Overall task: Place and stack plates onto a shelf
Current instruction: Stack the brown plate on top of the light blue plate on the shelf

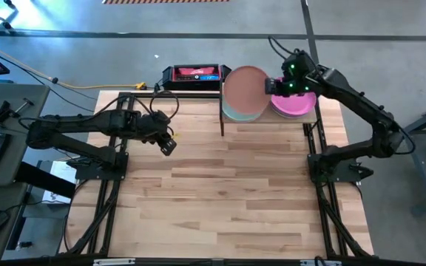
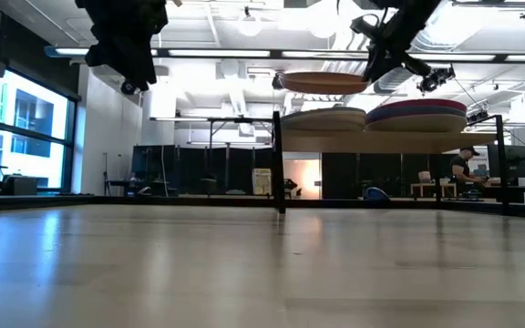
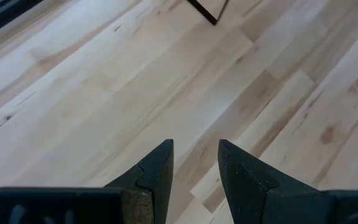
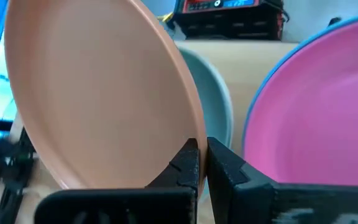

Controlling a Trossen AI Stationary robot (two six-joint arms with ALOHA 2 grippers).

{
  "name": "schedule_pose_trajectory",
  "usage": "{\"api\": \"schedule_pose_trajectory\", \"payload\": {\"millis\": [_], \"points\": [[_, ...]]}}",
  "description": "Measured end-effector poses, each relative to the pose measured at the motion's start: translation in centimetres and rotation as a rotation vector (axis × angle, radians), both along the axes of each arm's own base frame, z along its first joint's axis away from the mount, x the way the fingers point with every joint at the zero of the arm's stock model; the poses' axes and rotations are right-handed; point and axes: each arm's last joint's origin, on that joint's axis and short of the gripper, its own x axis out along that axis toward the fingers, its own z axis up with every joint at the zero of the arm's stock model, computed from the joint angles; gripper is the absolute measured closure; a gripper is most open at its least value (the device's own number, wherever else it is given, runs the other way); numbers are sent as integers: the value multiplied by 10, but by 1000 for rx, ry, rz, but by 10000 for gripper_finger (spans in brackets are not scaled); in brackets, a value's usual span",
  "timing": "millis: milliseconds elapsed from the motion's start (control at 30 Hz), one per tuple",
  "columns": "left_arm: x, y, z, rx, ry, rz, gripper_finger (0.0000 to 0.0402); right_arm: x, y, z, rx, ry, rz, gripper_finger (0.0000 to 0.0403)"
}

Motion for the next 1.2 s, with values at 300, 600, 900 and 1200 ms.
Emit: {"api": "schedule_pose_trajectory", "payload": {"millis": [300, 600, 900, 1200], "points": [[-1, 8, 0, 0, 0, 39, 286, 13, -30, 2, -66, -168, -8, 403], [-2, 11, 0, -1, 1, 52, 286, 6, -28, -5, 7, -116, 11, 403], [-2, 11, 0, -1, 1, 52, 286, 7, -19, -11, 47, -30, 20, 403], [-2, 10, 0, -1, 0, 52, 286, 16, -8, -13, 38, 14, 17, 403]]}}
